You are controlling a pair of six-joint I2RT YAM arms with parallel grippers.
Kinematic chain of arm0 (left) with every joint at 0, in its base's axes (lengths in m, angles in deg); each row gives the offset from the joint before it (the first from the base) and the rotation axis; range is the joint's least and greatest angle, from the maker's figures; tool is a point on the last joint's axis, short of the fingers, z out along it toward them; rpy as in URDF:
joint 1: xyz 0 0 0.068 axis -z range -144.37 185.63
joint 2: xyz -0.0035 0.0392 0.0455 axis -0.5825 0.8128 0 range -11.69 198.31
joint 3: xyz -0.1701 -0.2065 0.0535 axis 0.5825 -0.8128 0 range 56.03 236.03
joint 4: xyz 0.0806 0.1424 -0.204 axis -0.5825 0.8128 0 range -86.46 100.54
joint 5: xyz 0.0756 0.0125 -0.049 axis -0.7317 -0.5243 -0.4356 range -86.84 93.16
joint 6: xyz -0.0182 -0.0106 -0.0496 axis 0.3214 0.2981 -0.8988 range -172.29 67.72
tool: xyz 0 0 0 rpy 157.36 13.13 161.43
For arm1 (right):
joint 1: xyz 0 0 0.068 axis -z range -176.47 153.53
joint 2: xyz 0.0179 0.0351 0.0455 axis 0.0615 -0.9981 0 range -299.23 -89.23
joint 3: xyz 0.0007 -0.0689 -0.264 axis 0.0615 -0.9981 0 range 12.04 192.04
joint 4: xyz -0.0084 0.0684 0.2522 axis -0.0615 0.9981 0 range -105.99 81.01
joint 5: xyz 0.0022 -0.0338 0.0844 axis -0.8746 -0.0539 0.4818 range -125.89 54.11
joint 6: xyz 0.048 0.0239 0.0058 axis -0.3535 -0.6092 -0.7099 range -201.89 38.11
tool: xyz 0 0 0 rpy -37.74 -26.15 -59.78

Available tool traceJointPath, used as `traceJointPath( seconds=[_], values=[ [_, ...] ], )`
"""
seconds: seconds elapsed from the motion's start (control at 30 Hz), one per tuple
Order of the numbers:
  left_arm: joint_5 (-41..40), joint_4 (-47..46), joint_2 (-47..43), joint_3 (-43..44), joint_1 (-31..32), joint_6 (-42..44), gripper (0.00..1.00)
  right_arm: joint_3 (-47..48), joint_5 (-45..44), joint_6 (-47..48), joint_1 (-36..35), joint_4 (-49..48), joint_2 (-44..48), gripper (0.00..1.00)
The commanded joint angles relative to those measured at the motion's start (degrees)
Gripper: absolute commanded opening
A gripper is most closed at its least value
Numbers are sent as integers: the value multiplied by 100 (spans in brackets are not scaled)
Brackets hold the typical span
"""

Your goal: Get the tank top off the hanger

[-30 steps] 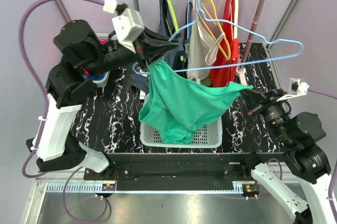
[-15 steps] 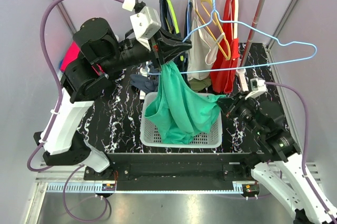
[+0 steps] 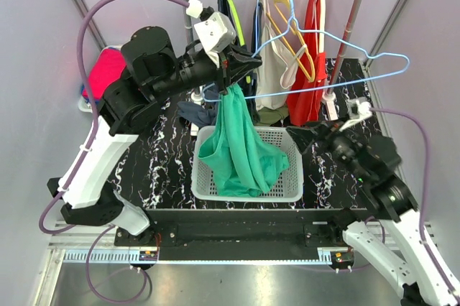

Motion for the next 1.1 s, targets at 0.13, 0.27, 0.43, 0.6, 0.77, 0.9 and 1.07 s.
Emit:
traceJointPath(
  seconds=[0.13,0.27,0.43,0.6,0.77,0.9,1.07],
  values=[
    [164,-272,-408,-680,-383,147,0,1142,4,1401,-2,251,418,88],
    [244,-246,-890,-1286,-497,218,0,1565,-58,1701,6,463,594,88],
    [542,-167,-1129,-1419,-603,25,0,1399,153,1570,-2,481,621,89],
    [639,-105,-1392,-1480,-629,-72,0,1039,214,1096,-11,288,612,86],
    [727,-87,-1568,-1735,-664,-63,0,450,513,550,-2,-775,840,84],
    [745,-79,-1656,-1867,-664,-46,0,318,662,357,-2,-1669,928,82],
    [710,-79,-1691,-1885,-664,-37,0,168,926,-12,-2,-2428,824,80]
  ],
)
